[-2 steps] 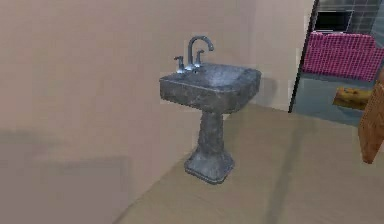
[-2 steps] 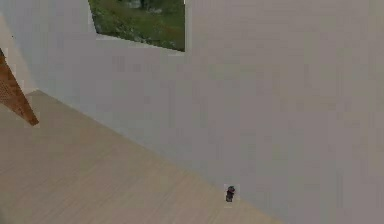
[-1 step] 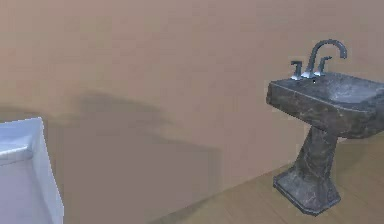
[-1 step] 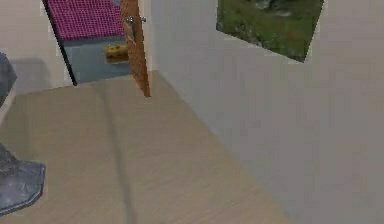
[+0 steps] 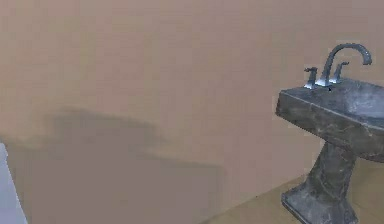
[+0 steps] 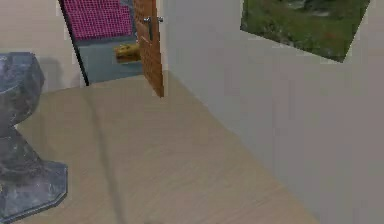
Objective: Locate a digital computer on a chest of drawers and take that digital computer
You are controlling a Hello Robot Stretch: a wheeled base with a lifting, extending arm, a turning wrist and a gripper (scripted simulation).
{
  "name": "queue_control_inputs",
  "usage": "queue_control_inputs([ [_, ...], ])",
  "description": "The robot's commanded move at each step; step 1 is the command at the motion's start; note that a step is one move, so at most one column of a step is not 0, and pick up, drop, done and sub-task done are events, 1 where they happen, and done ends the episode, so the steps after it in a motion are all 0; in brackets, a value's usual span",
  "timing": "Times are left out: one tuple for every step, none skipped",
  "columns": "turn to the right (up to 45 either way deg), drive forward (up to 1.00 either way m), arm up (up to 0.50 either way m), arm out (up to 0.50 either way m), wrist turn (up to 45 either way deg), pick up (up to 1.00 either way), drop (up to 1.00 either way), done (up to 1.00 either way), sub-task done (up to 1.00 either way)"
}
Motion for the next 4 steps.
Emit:
queue_control_inputs([
  [45.0,0.0,0.0,0.0,0.0,0.0,0.0,0.0,0.0],
  [24.0,0.0,0.0,0.0,0.0,0.0,0.0,0.0,0.0],
  [0.0,1.0,0.0,0.0,0.0,0.0,0.0,0.0,0.0],
  [0.0,1.0,0.0,0.0,0.0,0.0,0.0,0.0,0.0],
])
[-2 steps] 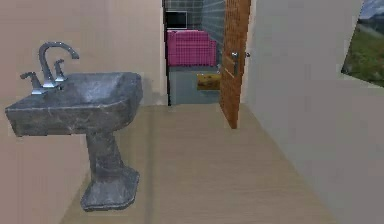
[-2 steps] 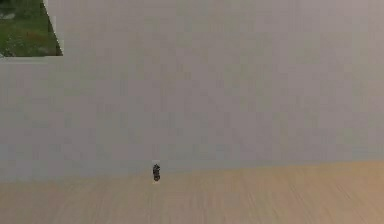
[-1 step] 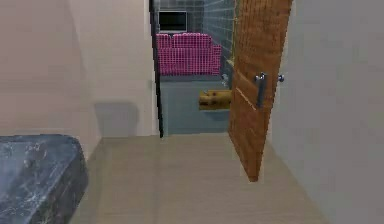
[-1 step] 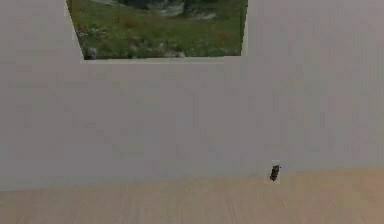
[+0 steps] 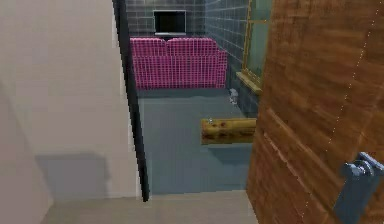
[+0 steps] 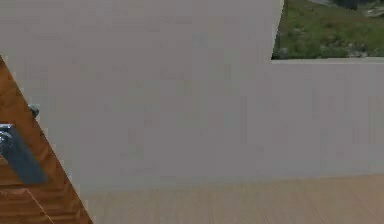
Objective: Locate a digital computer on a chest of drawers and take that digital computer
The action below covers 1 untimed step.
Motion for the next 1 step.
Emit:
queue_control_inputs([
  [0.0,1.0,0.0,0.0,0.0,0.0,0.0,0.0,0.0],
])
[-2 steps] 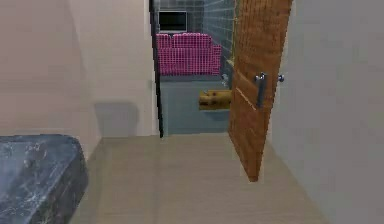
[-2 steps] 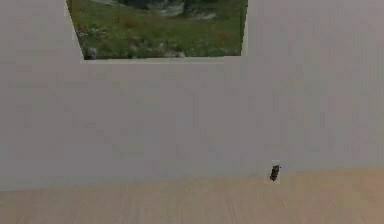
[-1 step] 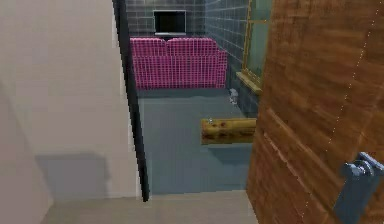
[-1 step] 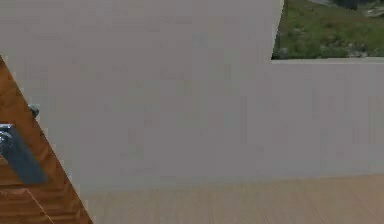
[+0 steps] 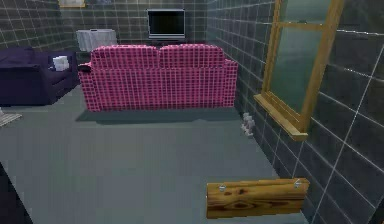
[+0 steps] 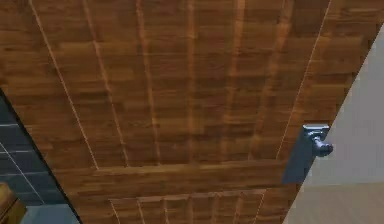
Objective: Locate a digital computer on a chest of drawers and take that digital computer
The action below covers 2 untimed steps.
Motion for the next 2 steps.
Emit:
queue_control_inputs([
  [0.0,0.6,0.0,0.0,0.0,0.0,0.0,0.0,0.0],
  [-45.0,0.0,0.0,0.0,0.0,0.0,0.0,0.0,0.0],
])
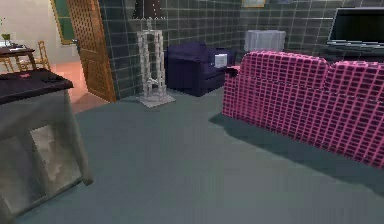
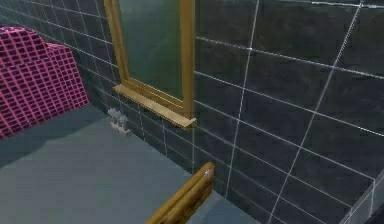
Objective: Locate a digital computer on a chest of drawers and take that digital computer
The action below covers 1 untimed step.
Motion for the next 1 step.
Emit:
queue_control_inputs([
  [-18.0,0.0,0.0,0.0,0.0,0.0,0.0,0.0,0.0],
])
